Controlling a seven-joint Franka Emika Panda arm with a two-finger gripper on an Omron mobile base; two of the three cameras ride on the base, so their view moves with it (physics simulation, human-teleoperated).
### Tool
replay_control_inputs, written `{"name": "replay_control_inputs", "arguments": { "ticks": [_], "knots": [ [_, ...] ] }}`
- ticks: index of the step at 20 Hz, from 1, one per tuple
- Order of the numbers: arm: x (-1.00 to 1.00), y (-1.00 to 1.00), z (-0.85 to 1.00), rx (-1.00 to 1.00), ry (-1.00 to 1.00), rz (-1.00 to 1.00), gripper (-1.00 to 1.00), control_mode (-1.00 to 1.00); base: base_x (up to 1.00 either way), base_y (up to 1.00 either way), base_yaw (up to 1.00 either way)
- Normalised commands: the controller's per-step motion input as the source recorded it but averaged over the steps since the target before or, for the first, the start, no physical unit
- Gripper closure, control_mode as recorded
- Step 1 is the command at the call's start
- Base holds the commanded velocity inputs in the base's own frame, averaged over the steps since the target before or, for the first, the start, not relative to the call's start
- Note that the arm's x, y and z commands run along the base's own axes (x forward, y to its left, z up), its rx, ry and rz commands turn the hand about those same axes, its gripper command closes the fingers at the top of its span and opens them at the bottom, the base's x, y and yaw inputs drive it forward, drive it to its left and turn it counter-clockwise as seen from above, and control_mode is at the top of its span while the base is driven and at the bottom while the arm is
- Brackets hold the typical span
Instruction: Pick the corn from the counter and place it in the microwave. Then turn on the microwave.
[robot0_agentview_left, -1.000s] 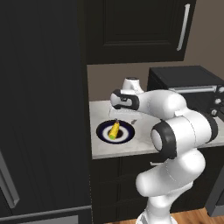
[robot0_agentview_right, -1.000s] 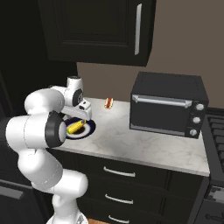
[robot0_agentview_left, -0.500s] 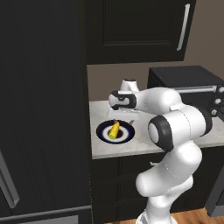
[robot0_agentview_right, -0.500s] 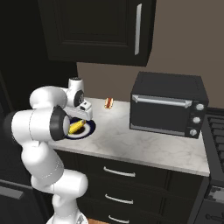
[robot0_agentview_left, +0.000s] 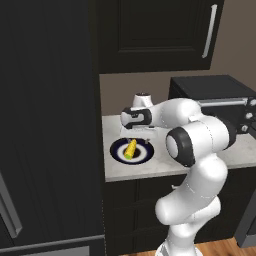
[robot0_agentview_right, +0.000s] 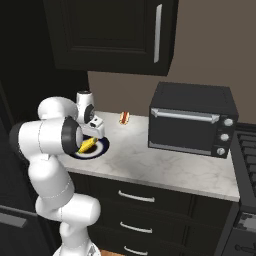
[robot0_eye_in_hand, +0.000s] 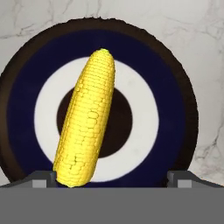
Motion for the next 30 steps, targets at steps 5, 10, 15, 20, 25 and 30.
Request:
{"name": "replay_control_inputs", "arguments": {
  "ticks": [5,10,15,20,25,30],
  "knots": [
    [0.15,0.09,-0.12,-0.05,0.00,-0.04,-1.00,-1.00,0.00,0.00,0.00],
    [0.17,0.08,-0.09,-0.02,0.00,-0.04,-1.00,-1.00,0.00,0.00,0.00],
    [0.16,0.03,-0.11,0.00,0.00,-0.04,-1.00,-1.00,0.00,0.00,0.00],
    [0.17,0.01,-0.14,-0.01,0.00,-0.04,-1.00,-1.00,0.00,0.00,0.00],
    [0.10,0.00,-0.17,0.00,0.00,-0.05,-1.00,-1.00,0.00,0.00,0.00],
    [0.04,0.01,-0.18,0.00,0.00,-0.06,-1.00,-1.00,0.00,0.00,0.00]
  ]
}}
